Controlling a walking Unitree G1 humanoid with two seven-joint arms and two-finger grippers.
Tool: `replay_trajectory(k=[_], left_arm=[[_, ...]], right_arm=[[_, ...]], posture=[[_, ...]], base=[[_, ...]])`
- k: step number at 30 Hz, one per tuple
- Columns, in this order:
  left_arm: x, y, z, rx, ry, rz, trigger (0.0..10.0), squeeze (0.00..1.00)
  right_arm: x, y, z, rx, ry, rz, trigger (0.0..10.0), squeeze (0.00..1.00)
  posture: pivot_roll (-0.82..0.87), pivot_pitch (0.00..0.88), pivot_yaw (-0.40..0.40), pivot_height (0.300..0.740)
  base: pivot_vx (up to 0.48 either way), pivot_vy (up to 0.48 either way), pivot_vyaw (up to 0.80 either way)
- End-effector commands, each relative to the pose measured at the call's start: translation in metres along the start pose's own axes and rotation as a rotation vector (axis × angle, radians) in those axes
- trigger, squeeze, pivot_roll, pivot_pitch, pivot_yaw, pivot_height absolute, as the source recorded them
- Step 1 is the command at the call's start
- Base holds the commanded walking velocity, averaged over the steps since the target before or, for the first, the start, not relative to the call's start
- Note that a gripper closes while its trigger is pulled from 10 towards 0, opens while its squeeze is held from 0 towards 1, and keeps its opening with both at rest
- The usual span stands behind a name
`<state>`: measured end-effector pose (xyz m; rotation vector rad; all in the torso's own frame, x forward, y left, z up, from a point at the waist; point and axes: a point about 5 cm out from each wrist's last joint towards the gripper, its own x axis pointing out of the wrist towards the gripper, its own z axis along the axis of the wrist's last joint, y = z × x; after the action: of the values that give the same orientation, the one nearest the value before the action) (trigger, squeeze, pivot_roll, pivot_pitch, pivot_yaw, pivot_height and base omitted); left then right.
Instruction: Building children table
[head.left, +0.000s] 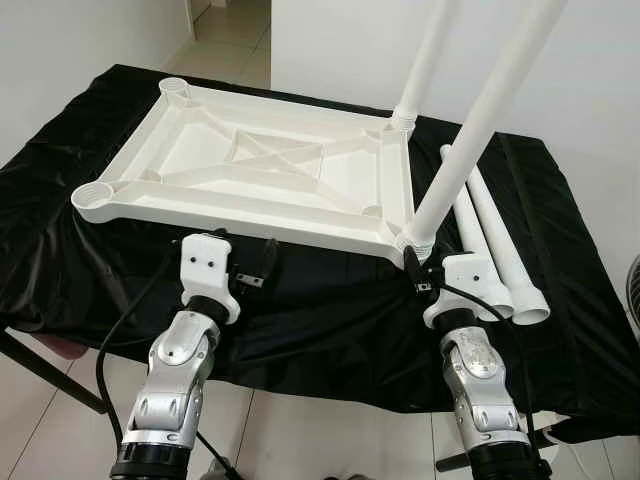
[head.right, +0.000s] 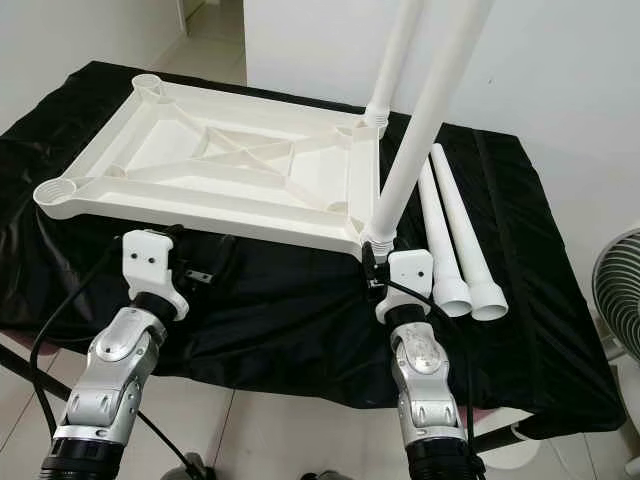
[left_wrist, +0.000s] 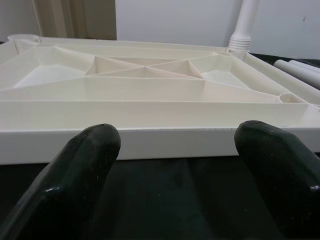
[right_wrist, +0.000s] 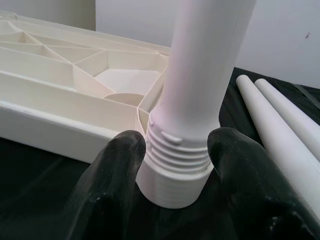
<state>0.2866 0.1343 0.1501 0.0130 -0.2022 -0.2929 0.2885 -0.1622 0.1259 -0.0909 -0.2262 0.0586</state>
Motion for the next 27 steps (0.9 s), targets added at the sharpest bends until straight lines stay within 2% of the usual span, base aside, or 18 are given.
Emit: replay_trajectory(k=[1, 9, 22, 27], left_arm=[[-0.0041, 0.0038, -0.0071, 0.015, 0.014, 0.126, 10.0, 0.00], [-0.0107, 0.0016, -0.0091, -0.012, -0.003, 0.133, 10.0, 0.00], [-0.0099, 0.0074, -0.0102, -0.087, 0.016, 0.150, 10.0, 0.00], [-0.0092, 0.0058, -0.0089, -0.070, 0.017, 0.133, 10.0, 0.00]], right_arm=[[-0.0036, 0.0019, -0.0034, -0.012, -0.001, 0.003, 10.0, 0.00], [-0.0095, 0.0051, -0.0050, 0.039, -0.007, -0.001, 10.0, 0.00], [-0.0027, 0.0068, -0.0082, 0.039, 0.048, -0.042, 10.0, 0.00], [0.0002, 0.0089, -0.0052, 0.028, 0.034, -0.040, 10.0, 0.00]], posture=[[0.17, 0.081, -0.069, 0.740], [0.18, 0.081, -0.066, 0.740], [0.19, 0.080, -0.074, 0.740], [0.18, 0.075, -0.071, 0.740]], base=[[0.000, 0.000, 0.00], [0.000, 0.000, 0.00], [0.000, 0.000, 0.00], [0.000, 0.000, 0.00]])
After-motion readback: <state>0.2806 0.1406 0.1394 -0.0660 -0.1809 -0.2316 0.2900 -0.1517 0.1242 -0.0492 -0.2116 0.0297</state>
